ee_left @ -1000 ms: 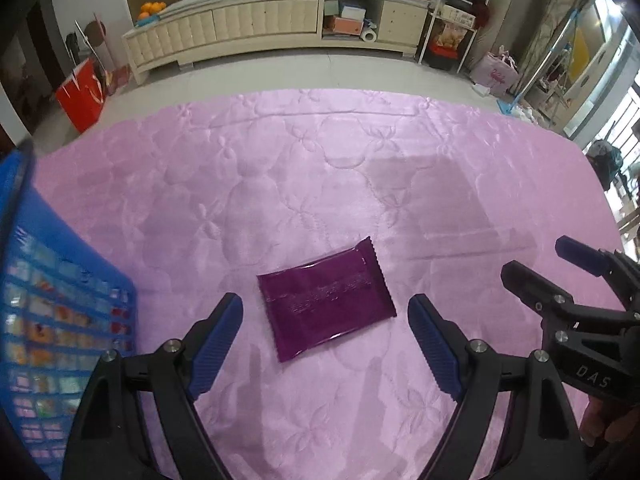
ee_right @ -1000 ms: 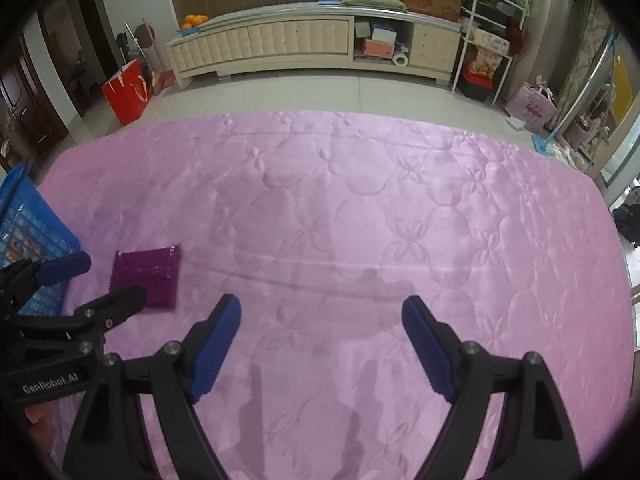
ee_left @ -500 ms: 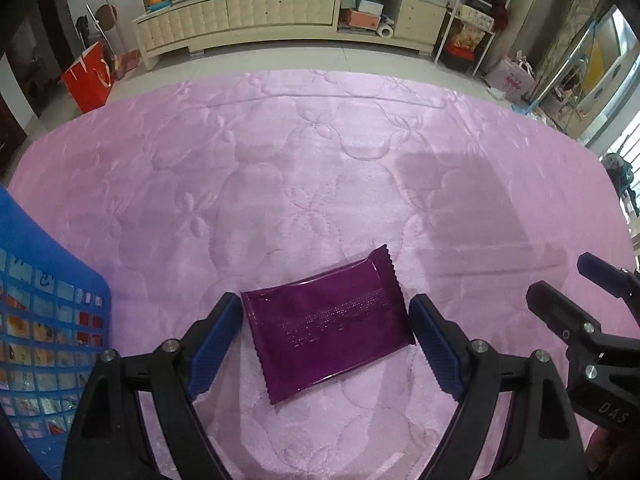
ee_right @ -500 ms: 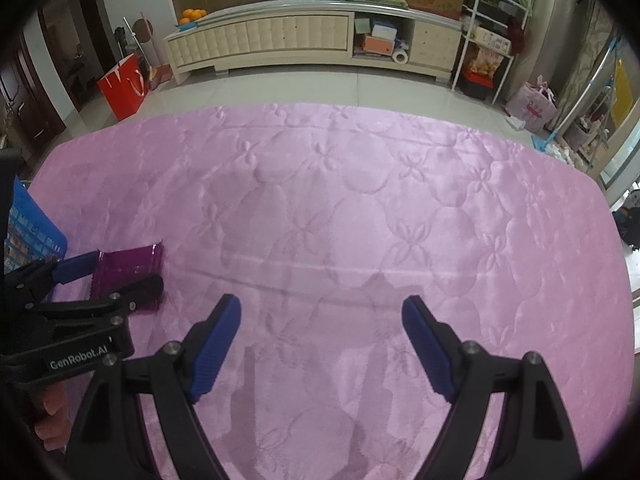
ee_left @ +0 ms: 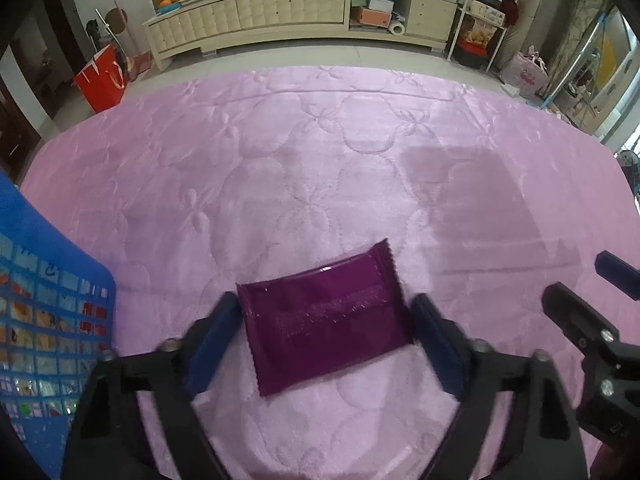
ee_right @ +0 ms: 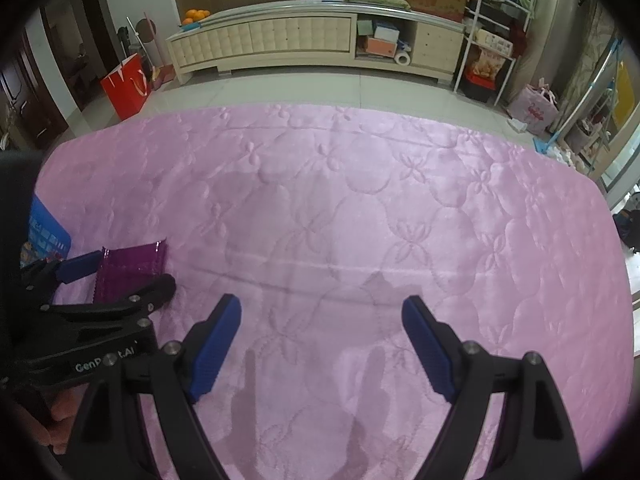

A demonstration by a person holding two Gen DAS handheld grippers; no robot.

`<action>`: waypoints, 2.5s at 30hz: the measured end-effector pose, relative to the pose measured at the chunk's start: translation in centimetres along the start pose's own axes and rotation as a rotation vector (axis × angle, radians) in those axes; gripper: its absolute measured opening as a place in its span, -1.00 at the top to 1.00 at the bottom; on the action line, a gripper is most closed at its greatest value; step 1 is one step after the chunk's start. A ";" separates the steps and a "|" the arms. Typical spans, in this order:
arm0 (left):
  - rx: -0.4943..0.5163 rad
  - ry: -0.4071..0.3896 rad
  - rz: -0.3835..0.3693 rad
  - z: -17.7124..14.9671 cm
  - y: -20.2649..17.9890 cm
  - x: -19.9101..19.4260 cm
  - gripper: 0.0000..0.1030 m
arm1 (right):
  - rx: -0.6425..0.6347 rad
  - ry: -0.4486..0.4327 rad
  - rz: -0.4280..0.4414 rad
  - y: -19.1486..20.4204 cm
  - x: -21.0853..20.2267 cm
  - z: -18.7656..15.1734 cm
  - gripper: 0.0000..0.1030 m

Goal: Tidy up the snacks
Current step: 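Lower the left tool onto the purple packet and grasp it, then carry the purple packet with the left tool over the basket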

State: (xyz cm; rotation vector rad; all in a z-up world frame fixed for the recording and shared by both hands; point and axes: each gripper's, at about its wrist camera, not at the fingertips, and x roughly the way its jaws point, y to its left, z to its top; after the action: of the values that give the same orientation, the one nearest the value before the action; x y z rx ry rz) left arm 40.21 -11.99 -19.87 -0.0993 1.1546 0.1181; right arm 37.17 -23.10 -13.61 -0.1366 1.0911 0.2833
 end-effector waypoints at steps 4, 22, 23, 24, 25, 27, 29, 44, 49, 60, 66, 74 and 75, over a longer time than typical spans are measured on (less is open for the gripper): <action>0.004 -0.004 -0.009 -0.2 0.1 -0.4 -0.07 | 0.000 0.003 0.001 0.1 -0.1 0.1 -0.67; 0.025 -0.117 -0.104 -1.5 1.7 -8.6 -0.03 | -0.031 -0.032 -0.027 1.4 -4.4 -0.5 -0.67; 0.033 -0.128 -0.101 -1.9 2.0 -9.6 -0.03 | -0.017 -0.033 -0.026 1.2 -4.7 -0.8 -0.67; 0.040 -0.134 -0.099 -2.1 1.8 -10.1 -0.03 | 0.007 -0.025 -0.015 1.2 -5.2 -1.1 -0.67; 0.055 -0.150 -0.091 -2.5 2.1 -11.0 -0.03 | 0.019 -0.021 -0.004 1.2 -5.5 -1.3 -0.67; 0.064 -0.166 -0.081 -3.0 2.4 -12.3 -0.03 | 0.037 -0.028 0.011 1.5 -6.6 -1.7 -0.67; 0.057 -0.182 -0.089 -3.5 3.0 -13.7 -0.03 | 0.039 -0.038 0.004 2.2 -7.9 -2.0 -0.67; 0.039 -0.320 -0.139 -6.7 11.2 -23.6 -0.03 | 0.023 -0.140 0.019 8.7 -16.8 -2.4 -0.67; 0.032 -0.332 -0.135 -7.8 14.5 -25.6 -0.03 | 0.013 -0.148 0.035 11.1 -17.8 -2.5 -0.67; 0.027 -0.370 -0.107 -9.3 20.8 -28.1 -0.03 | -0.045 -0.152 0.075 17.6 -18.2 -2.0 -0.67; -0.003 -0.352 -0.097 -9.7 23.8 -28.0 -0.03 | -0.064 -0.143 0.114 20.8 -17.8 -1.7 -0.67; 0.006 -0.297 -0.085 -10.0 24.2 -26.1 -0.03 | -0.118 -0.108 0.123 24.3 -16.3 -1.7 -0.67; 0.014 -0.282 -0.088 -10.0 24.1 -25.7 -0.03 | -0.123 -0.103 0.123 24.5 -16.0 -1.7 -0.67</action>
State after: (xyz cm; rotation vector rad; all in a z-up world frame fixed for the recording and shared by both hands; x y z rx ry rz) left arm 17.40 9.37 -0.79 -0.1174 0.8679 0.0441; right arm 21.65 -2.71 0.54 -0.1629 0.9813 0.4630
